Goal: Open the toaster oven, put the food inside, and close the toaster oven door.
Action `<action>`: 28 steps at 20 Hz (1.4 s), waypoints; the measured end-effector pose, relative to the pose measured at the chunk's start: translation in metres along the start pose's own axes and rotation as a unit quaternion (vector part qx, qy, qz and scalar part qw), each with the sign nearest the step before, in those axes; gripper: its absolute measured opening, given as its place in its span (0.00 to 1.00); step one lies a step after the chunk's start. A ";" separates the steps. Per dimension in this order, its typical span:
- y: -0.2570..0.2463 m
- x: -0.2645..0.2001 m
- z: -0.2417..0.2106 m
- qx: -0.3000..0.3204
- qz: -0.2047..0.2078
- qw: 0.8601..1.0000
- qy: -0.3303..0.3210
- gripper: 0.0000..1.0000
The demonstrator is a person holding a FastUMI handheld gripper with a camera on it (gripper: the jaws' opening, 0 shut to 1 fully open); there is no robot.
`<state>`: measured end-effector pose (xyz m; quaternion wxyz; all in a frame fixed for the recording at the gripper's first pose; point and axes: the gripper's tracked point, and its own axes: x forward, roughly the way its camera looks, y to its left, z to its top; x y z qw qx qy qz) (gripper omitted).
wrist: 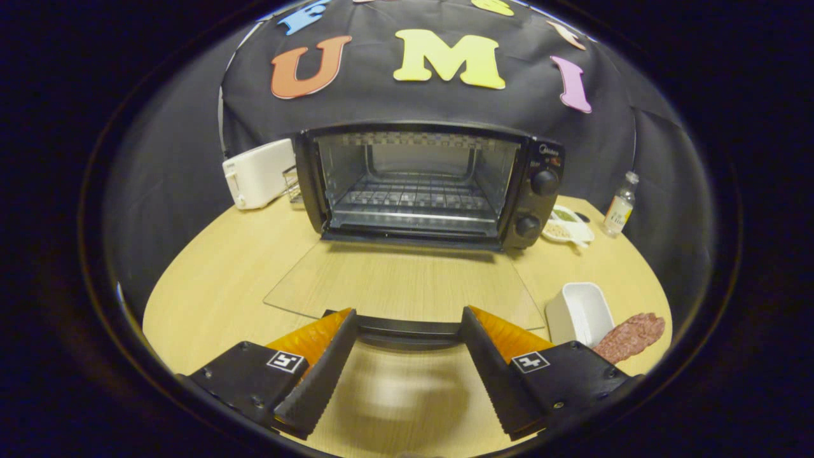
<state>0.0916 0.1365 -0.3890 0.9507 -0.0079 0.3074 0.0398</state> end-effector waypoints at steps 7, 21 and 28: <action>-0.001 0.007 -0.008 -0.019 0.003 1.000 0.006 1.00; -0.161 -0.078 0.067 -0.030 -0.020 0.997 -0.067 1.00; -0.288 -0.084 0.040 0.000 -0.013 1.000 -0.012 1.00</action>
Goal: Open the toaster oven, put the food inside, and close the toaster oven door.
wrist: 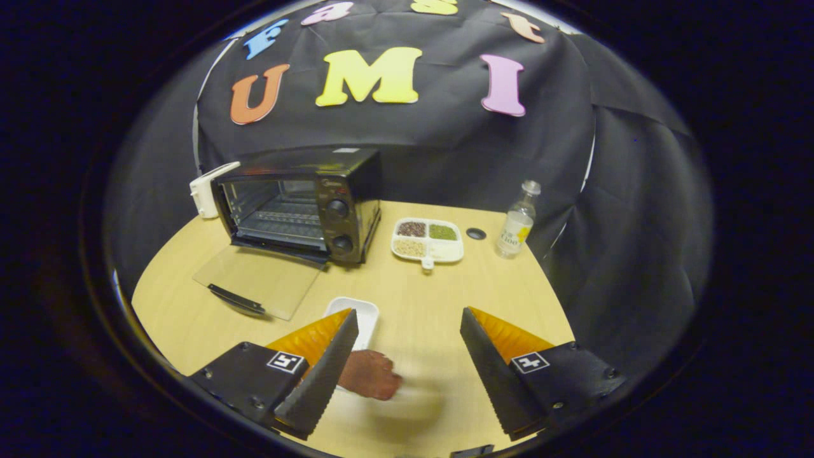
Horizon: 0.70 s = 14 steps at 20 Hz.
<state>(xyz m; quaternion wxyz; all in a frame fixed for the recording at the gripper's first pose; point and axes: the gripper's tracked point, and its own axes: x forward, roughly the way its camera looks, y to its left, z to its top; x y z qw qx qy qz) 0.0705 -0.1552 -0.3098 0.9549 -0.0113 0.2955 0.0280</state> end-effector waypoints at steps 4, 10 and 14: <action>0.001 0.015 -0.026 0.039 0.079 0.995 0.044 0.97; 0.043 0.019 -0.059 0.119 0.217 0.960 0.128 0.80; 0.061 0.014 -0.072 0.181 0.272 0.928 0.180 0.51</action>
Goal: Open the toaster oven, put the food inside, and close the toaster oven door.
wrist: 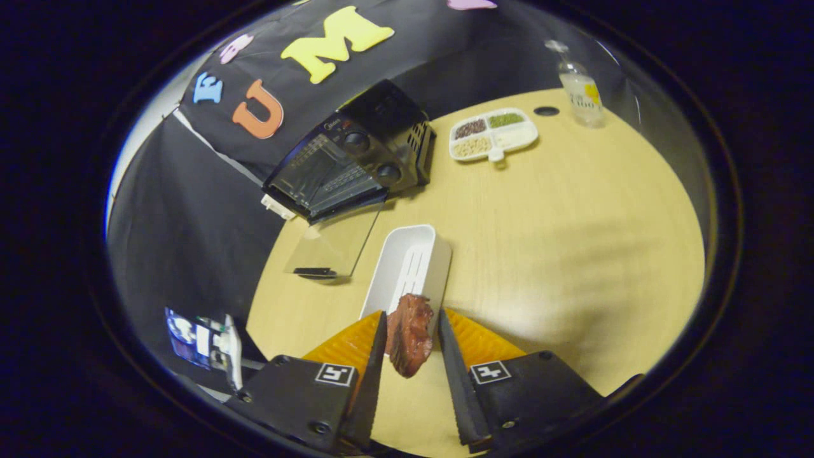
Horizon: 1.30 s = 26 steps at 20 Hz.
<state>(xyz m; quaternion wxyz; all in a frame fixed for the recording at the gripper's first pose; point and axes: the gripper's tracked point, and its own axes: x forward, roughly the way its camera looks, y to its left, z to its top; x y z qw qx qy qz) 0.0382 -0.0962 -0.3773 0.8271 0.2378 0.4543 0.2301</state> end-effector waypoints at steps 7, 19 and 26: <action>0.006 -0.003 0.004 0.061 0.012 0.998 0.000 0.17; 0.131 -0.004 0.079 0.067 0.009 0.986 -0.151 0.16; 0.191 0.086 0.120 0.179 0.040 0.955 -0.235 0.16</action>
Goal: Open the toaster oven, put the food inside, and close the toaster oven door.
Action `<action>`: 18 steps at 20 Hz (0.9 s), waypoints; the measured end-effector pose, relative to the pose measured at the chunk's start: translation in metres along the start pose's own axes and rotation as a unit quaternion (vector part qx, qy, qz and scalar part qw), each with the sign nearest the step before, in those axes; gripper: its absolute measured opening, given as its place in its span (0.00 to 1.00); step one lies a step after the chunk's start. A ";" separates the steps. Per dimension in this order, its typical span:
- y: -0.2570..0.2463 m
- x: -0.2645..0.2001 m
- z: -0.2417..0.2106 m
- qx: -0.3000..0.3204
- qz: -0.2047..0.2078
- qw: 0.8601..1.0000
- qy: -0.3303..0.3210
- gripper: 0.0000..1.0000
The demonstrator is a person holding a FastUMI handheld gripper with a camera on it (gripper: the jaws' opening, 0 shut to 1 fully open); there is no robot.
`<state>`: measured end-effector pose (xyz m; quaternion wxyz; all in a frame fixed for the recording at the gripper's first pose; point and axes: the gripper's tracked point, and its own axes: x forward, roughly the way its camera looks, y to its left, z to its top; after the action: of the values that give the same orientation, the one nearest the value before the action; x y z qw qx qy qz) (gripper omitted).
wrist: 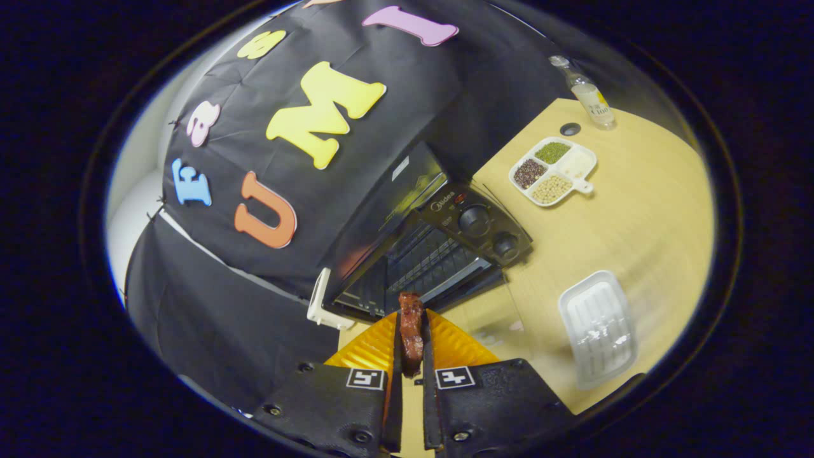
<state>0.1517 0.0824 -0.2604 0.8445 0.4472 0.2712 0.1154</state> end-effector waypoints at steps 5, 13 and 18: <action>0.017 0.070 -0.001 0.081 0.005 0.994 -0.071 0.16; 0.018 0.149 -0.001 0.126 -0.011 0.982 -0.142 0.16; 0.018 0.173 0.003 0.078 -0.038 0.984 -0.154 0.19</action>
<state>0.2969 0.1663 -0.3056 0.8426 0.5134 0.1625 -0.0087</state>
